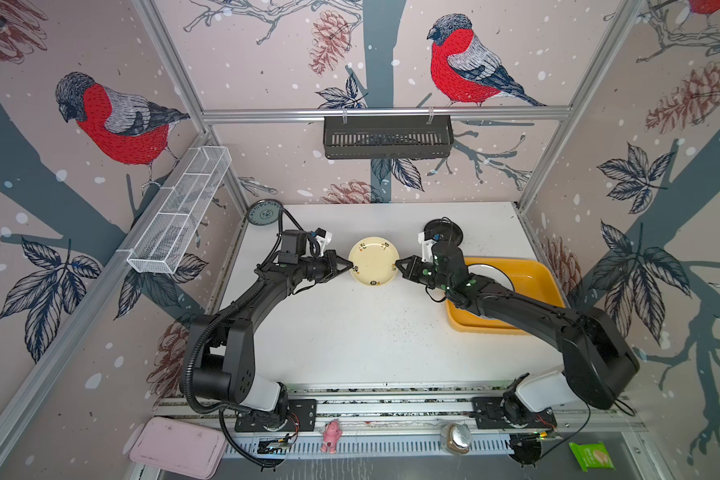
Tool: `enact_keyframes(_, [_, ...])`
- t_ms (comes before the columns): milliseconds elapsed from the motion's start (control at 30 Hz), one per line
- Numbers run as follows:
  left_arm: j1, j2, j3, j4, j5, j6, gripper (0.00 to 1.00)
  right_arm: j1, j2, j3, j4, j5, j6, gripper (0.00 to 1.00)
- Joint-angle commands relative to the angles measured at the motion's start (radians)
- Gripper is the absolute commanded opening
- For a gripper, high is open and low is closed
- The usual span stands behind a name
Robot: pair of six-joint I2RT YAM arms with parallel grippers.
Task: Place the plates into the plastic bin on the countertop
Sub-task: 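Grasp the cream plate rim with the right gripper while the left gripper holds it, then open the left gripper and carry the cream plate to the bin with the right gripper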
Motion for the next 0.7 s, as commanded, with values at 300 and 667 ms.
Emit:
enact_keyframes(300, [0.020, -0.033, -0.011, 0.086, 0.053, -0.007, 0.52, -0.006, -0.014, 0.016, -0.045, 0.025, -0.007, 0.02])
enact_keyframes(667, [0.047, -0.094, -0.042, 0.148, 0.046, -0.021, 0.97, -0.089, -0.172, -0.061, -0.111, 0.077, 0.001, 0.02])
